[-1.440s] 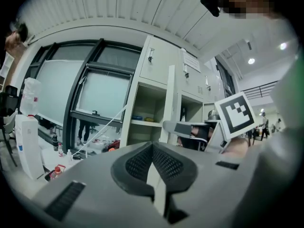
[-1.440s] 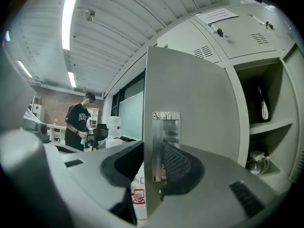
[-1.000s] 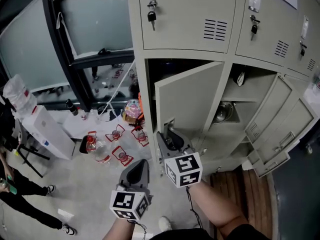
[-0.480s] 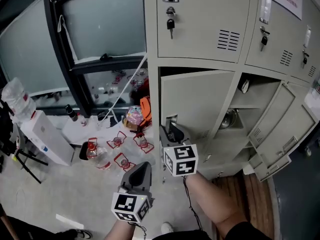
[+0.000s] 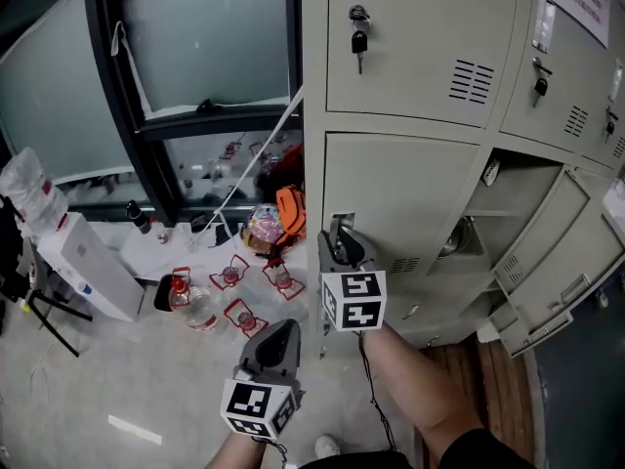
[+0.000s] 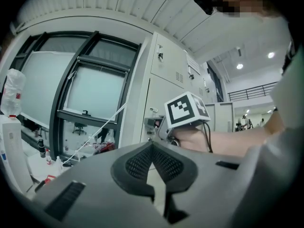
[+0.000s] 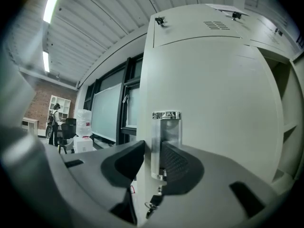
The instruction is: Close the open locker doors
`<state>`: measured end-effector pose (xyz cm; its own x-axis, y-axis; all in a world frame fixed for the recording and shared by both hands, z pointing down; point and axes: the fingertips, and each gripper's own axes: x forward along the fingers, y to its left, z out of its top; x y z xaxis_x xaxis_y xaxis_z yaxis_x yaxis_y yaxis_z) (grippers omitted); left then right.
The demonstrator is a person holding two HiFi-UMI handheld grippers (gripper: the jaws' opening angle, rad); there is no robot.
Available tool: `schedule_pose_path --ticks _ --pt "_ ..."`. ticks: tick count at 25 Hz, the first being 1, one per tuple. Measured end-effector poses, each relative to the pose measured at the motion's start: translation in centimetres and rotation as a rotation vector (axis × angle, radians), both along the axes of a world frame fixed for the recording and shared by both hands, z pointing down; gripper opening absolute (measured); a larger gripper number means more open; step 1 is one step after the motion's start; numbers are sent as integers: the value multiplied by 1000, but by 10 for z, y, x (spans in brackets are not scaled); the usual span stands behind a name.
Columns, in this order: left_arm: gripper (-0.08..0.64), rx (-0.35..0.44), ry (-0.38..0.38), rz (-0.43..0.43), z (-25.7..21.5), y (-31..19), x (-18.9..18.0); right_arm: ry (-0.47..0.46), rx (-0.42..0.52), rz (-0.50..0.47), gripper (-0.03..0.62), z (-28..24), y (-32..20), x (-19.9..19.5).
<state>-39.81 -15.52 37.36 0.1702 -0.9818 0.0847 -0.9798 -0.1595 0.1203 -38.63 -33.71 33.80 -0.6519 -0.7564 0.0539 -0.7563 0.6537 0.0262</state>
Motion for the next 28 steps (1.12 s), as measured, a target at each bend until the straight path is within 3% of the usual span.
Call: schedule_pose_path --ticks 4,9,20,28 --pt "2 -12 1 -2 3 0 -4 -13 2 -15 115 0 -5 -3" --pt "2 -16 7 -11 4 -1 -6 -26 -3 -47 180 4 -10 -3" --pt "2 -21 5 -4 5 -4 3 8 22 -123 201 6 -6 -6" --pt "2 -26 -3 14 3 -6 18 -20 27 -119 222 3 0 19"
